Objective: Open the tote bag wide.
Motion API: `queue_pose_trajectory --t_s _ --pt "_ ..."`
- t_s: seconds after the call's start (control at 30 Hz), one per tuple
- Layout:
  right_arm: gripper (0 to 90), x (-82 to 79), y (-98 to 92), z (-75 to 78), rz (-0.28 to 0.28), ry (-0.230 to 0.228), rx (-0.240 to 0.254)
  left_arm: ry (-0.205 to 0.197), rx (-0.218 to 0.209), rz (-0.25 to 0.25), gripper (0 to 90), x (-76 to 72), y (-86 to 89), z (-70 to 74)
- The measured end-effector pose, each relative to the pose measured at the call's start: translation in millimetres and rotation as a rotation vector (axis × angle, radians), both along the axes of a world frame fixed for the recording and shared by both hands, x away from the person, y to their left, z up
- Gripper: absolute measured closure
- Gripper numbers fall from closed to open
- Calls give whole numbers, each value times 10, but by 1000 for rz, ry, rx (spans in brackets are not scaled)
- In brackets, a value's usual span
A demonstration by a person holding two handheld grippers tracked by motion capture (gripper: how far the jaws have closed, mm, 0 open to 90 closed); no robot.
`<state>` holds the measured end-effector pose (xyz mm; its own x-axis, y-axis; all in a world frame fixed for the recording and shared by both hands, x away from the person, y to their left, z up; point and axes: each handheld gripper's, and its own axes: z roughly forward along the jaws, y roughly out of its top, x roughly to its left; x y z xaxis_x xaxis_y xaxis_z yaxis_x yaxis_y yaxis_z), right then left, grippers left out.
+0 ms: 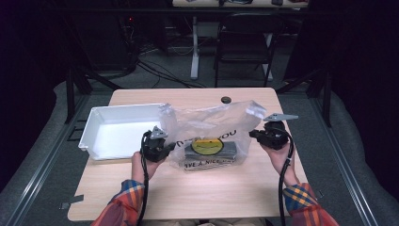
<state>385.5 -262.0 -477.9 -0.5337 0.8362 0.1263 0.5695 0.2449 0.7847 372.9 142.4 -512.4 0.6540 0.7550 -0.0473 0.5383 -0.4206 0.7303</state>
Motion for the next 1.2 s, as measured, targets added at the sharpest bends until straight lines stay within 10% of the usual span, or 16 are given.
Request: queue_pose_trajectory --t_s 1.2 --pt "900 17 76 -700 70 285 -258 214 163 -84 896 -61 -15 -282"
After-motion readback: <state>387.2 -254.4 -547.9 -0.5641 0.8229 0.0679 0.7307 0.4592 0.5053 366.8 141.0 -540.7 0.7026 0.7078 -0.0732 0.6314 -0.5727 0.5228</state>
